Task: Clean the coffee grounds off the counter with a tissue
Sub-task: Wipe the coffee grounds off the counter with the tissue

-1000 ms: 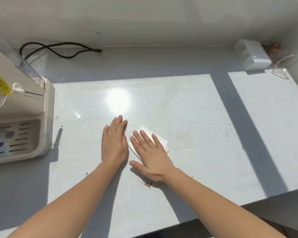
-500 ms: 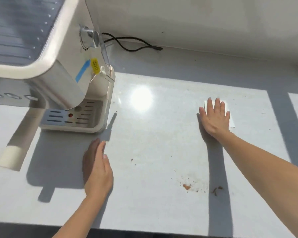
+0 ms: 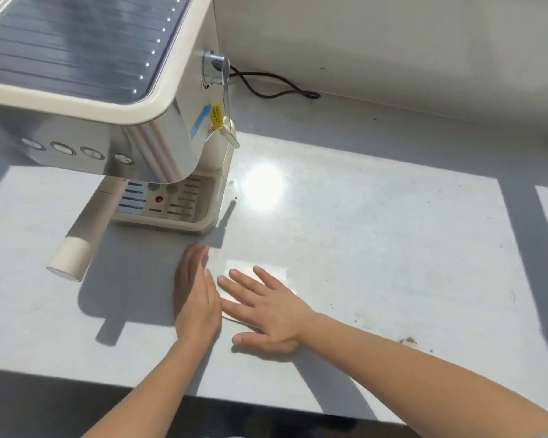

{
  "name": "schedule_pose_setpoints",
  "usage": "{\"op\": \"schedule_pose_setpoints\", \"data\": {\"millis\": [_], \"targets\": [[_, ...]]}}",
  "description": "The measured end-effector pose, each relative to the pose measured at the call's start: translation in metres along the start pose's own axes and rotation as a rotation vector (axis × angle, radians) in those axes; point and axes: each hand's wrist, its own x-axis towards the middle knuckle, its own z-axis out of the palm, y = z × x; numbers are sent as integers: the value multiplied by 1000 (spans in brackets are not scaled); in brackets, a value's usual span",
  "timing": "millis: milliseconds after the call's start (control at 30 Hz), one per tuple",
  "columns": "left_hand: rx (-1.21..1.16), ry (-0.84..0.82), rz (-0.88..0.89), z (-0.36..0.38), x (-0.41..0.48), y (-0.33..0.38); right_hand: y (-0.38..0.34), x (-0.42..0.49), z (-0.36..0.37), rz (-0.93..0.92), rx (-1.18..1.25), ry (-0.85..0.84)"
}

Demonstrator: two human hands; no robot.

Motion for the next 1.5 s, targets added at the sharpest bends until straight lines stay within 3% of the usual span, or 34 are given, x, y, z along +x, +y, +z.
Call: {"op": "schedule_pose_setpoints", "data": {"millis": [200,400,567,667,867,967,1067,1133,1233,1267,1333,1433,1500], "targets": [[26,-121,56,-12,-5,3,-4,-26,-9,-216,-47,-104],[249,-229,293,-31,-28,16,3,-43,-25,-343,-265,-88],[361,-264,421,-24,-43,27,7,-68,-35,-233,-276,-43],[334,-245,424,-13,-46,37,2,-78,-33,-169,-182,-118],[316,-195,429,-3,-51,44,-6,-73,-41,-183,-459,-104],[278,-186,422,-2,-50,48,-8,-76,-45,-164,-466,-58],[140,-112,281,0,-49,52,-6,-105,-47,-3,-58,156],[157,-88,303,3,-50,57,9,-142,-45,171,202,377],[430,-345,807,10,-50,63,45,-218,-29,519,273,576],[536,-477,979,14,-48,63,57,-243,-21,635,272,581],[691,-682,1138,22,-41,60,77,-292,1,837,277,516],[779,-808,1098,31,-43,45,90,-355,42,1048,239,342],[771,-738,967,31,-54,31,92,-380,63,1104,204,239]]}}
